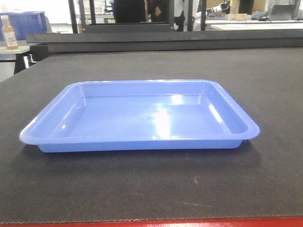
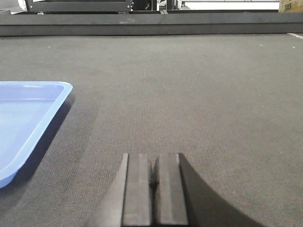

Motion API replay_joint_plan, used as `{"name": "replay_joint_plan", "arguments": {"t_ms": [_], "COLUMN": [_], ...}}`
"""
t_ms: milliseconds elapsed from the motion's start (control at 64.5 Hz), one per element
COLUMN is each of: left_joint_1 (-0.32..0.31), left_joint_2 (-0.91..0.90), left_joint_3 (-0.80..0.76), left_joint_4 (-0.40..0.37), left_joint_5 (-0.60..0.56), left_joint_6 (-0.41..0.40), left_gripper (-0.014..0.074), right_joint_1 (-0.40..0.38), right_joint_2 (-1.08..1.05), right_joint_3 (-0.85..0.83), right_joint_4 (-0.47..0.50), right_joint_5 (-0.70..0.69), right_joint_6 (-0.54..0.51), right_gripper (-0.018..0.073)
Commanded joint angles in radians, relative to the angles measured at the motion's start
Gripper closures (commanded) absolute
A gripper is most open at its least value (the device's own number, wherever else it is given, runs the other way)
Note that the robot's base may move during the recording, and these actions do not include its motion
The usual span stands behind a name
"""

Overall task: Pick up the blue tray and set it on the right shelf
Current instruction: 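Lower both open grippers toward the opposite side rims of the blue tray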

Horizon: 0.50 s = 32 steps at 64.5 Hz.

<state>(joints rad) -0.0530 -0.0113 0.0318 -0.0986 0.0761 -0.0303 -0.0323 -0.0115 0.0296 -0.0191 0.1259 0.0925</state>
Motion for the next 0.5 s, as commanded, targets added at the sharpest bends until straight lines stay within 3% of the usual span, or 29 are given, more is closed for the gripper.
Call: {"name": "replay_joint_plan", "arguments": {"t_ms": [0, 481], "left_joint_1": [0.003, 0.003], "left_joint_2": [-0.014, -0.014], "left_joint_3": [0.026, 0.026], "left_joint_4": [-0.005, -0.005], "left_joint_5": [-0.086, -0.086], "left_joint_6": [-0.002, -0.002], "left_gripper": [0.0645, 0.0645], "right_joint_1": [0.0, 0.0], "right_joint_2": [-0.02, -0.02], "right_joint_3": [-0.023, -0.023], "right_joint_4": [0.0, 0.0], "right_joint_5": [-0.088, -0.089], "right_joint_6": [-0.009, -0.009], "right_gripper": [0.0504, 0.0504]}}
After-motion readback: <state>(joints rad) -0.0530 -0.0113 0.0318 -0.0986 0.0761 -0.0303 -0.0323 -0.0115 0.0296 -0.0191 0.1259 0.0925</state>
